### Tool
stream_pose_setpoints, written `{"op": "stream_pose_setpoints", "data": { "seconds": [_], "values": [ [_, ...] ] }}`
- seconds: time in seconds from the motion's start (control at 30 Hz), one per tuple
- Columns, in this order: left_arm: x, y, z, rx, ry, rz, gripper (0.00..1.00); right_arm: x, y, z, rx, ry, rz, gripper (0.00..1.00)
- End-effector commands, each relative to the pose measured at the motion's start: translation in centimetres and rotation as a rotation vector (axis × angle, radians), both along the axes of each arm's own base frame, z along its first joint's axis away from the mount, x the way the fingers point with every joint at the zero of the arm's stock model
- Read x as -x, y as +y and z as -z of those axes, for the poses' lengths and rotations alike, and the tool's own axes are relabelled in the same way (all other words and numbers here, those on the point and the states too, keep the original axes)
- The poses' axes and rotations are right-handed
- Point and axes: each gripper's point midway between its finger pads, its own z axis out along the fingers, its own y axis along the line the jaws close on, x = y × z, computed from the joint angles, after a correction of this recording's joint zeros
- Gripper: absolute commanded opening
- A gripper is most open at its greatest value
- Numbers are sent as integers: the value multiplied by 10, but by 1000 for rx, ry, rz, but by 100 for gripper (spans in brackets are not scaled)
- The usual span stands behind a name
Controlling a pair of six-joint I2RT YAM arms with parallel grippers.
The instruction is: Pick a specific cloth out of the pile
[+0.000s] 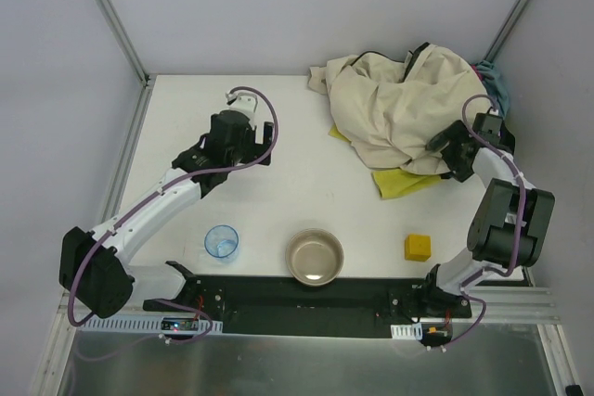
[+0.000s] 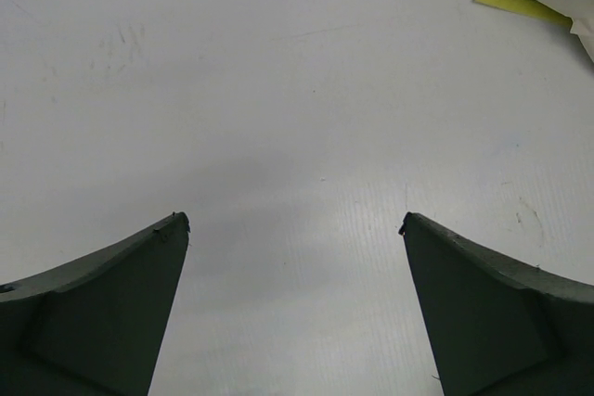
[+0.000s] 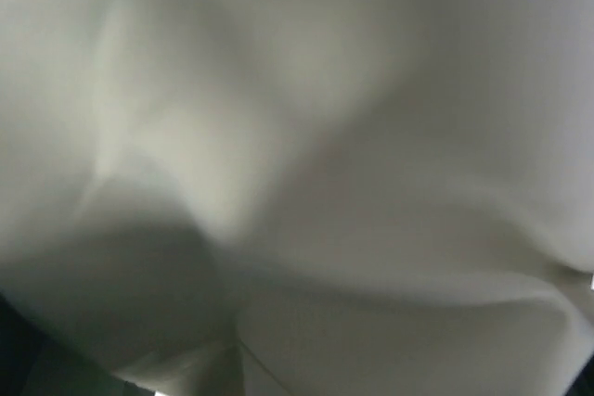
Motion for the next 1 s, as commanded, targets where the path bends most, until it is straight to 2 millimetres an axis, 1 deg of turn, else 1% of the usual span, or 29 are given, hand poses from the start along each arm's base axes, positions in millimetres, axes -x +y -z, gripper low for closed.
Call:
{"op": "stream_pose_setpoints", "data": {
  "seconds": [0.0,0.13,0.2,0.23,0.27,0.33,0.37,0.4,0.47,0.53,0.67,0.73,0.83,0.97],
  "values": [
    [-10,-6,-31,4,-56,17,99,-29,-3,-6,-47,-56,18,90],
    [-12,-10,-42,3,-66,39,99,-40,-4,5,-58,-55,13,71],
    [-13,-10,-47,4,-76,47,99,-45,-6,8,-50,-56,15,57],
    [-13,-10,-48,5,-78,49,99,-47,-8,10,-48,-54,18,49],
    [-12,-10,-50,4,-83,49,99,-48,-8,11,-47,-55,15,38],
    [-12,-10,-52,6,-89,51,99,-50,-8,11,-47,-59,7,12],
    [-11,-9,-53,8,-90,51,99,-49,-7,11,-52,-58,5,2],
    [-11,-10,-52,6,-89,53,99,-48,-6,9,-56,-63,3,1],
    [-10,-11,-53,11,-89,59,99,-43,-3,2,-54,-86,1,1],
    [-9,-11,-53,17,-87,62,99,-34,-2,-13,-34,-130,7,1],
    [-8,-12,-50,21,-78,61,99,-17,-2,-64,26,-274,15,1],
    [-8,-13,-48,22,-72,67,99,-11,-2,-93,57,-364,18,1],
    [-6,-15,-46,35,-63,74,99,-10,1,-137,97,-477,-11,1],
    [-4,-18,-48,52,-63,84,99,-12,8,-196,102,-591,-51,1]
  ]
}}
